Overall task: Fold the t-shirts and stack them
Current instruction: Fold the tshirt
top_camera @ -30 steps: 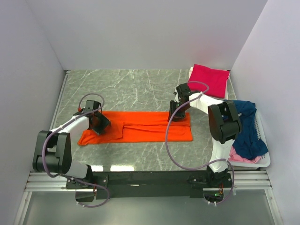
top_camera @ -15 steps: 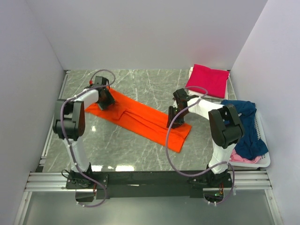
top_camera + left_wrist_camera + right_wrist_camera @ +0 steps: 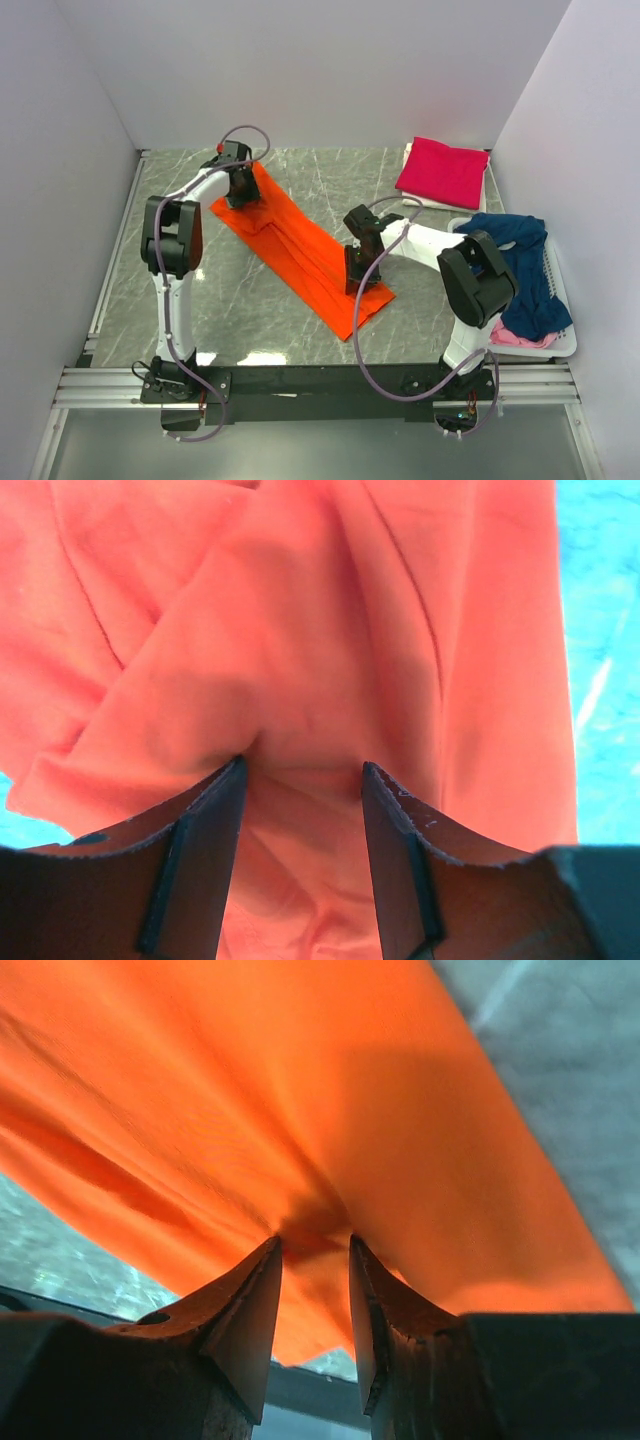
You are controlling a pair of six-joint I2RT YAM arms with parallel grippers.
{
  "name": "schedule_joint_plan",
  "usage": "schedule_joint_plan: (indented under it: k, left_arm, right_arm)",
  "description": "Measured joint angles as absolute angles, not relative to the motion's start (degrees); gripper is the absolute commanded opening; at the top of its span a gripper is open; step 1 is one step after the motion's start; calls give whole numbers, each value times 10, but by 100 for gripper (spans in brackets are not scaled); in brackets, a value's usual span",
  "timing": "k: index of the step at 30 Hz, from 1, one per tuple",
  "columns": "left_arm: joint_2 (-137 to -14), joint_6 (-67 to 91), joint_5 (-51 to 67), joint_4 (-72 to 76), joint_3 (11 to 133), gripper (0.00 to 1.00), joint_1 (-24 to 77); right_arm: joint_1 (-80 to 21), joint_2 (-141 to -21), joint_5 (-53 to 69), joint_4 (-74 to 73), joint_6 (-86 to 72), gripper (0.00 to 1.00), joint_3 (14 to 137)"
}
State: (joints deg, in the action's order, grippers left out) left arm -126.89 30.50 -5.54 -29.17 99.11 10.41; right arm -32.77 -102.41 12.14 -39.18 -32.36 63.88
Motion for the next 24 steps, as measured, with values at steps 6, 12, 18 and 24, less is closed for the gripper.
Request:
schedule_joint_plan:
  k: [6,12,18,24]
  left_arm:
    - [-1263,295,-48,-302,1003,56,116]
    - [-1218,285,-45,-319,1003,56,113]
    - [-1195,296,-28,-322,999,56,91]
    - [-1230,312,-17,-328,992,56,63]
  right_arm:
    - [-329,-1017,91,-455,-307,41,708]
    - [-329,-1003,61,-460,-265,41,758]
    - [-329,-1007,58,-437,-239,41,725]
    - [-329,-1008,79,-393,-238,41,663]
